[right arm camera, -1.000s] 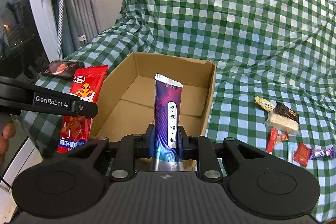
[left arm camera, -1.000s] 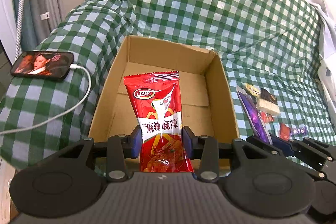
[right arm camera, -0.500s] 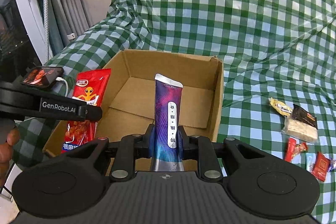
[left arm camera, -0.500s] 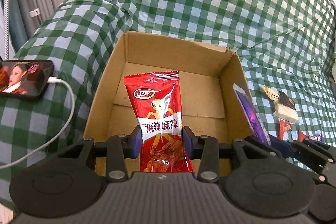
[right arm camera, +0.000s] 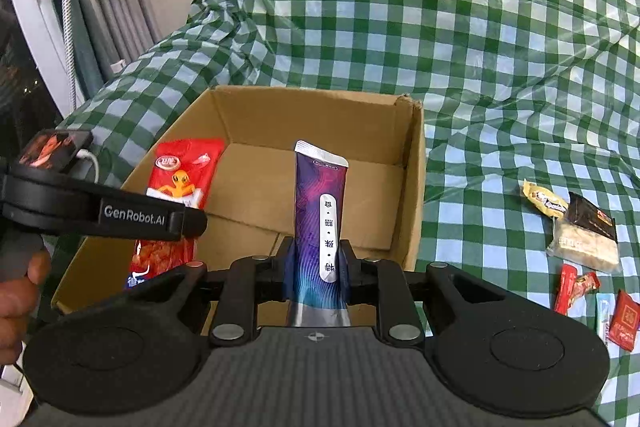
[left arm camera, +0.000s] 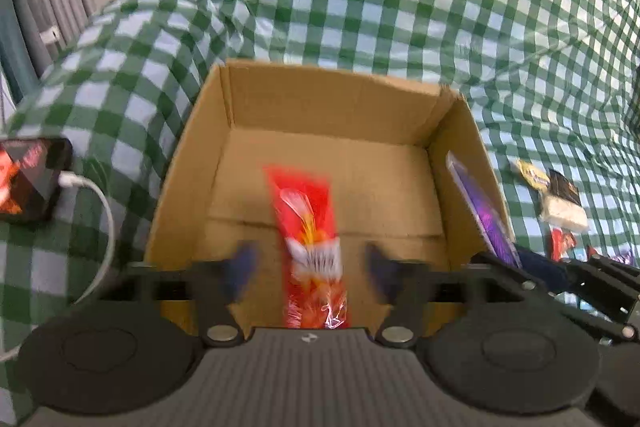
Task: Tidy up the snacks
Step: 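Carry both snacks over the box and open both grippers to drop them, then withdraw both tools from the box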
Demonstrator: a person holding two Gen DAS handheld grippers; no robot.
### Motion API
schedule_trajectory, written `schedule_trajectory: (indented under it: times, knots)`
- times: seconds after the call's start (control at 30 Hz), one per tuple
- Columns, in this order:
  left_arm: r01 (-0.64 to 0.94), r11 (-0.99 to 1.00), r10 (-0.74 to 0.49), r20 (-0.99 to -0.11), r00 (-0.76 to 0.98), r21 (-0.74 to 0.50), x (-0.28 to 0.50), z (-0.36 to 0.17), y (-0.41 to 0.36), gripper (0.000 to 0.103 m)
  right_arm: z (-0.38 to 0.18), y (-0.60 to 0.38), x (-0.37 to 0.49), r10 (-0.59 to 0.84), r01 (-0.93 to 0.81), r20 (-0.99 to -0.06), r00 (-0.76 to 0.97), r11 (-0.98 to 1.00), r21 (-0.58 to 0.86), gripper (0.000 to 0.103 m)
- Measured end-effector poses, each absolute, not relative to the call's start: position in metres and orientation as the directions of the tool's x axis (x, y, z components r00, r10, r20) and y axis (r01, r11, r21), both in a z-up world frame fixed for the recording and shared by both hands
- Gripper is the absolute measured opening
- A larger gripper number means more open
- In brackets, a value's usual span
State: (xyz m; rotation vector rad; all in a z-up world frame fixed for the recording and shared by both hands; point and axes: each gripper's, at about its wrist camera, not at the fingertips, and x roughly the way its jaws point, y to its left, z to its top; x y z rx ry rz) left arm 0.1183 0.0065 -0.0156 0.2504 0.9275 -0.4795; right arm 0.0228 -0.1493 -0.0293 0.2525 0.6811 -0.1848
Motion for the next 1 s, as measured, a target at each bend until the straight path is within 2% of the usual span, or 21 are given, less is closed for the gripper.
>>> schedule_trajectory:
  times: [0.07, 0.13, 0.17, 0.27, 0.57, 1.0]
  knots:
    - [0.479, 0.877, -0.283, -0.773, 0.567, 0.030, 0.113, -0.006, 0.011, 0.103, -0.026, -0.155, 0.025, -0.108, 0.283, -0.626, 0.772, 0.941, 0.188, 0.035]
    - [0.483, 0.874, -0.284, -0.757, 0.588, 0.048, 0.106, 0.000, 0.016, 0.103, -0.021, -0.157, 0.022, -0.139, 0.322, -0.621, 0.771, 0.927, 0.191, 0.078]
    - [0.486, 0.872, -0.275, -0.764, 0.584, 0.058, 0.102, 0.001, 0.019, 0.103, -0.020, -0.156, 0.018, -0.144, 0.324, -0.619, 0.772, 0.927, 0.188, 0.081]
    - [0.486, 0.872, -0.253, -0.794, 0.553, 0.060, 0.084, -0.003, 0.033, 0.103, -0.022, -0.144, 0.002, -0.108, 0.288, -0.644, 0.758, 0.941, 0.180, 0.082]
    - [0.449, 0.893, -0.213, -0.851, 0.481, 0.030, 0.001, -0.009, 0.090, 0.103, -0.019, -0.088, -0.072, -0.065, 0.236, -0.713, 0.698, 0.961, 0.143, 0.091]
    - [0.445, 0.892, -0.222, -0.782, 0.583, 0.079, -0.081, 0.029, 0.128, 0.103, 0.023, -0.041, -0.165, -0.141, 0.219, -0.618, 0.774, 0.974, 0.052, 0.097]
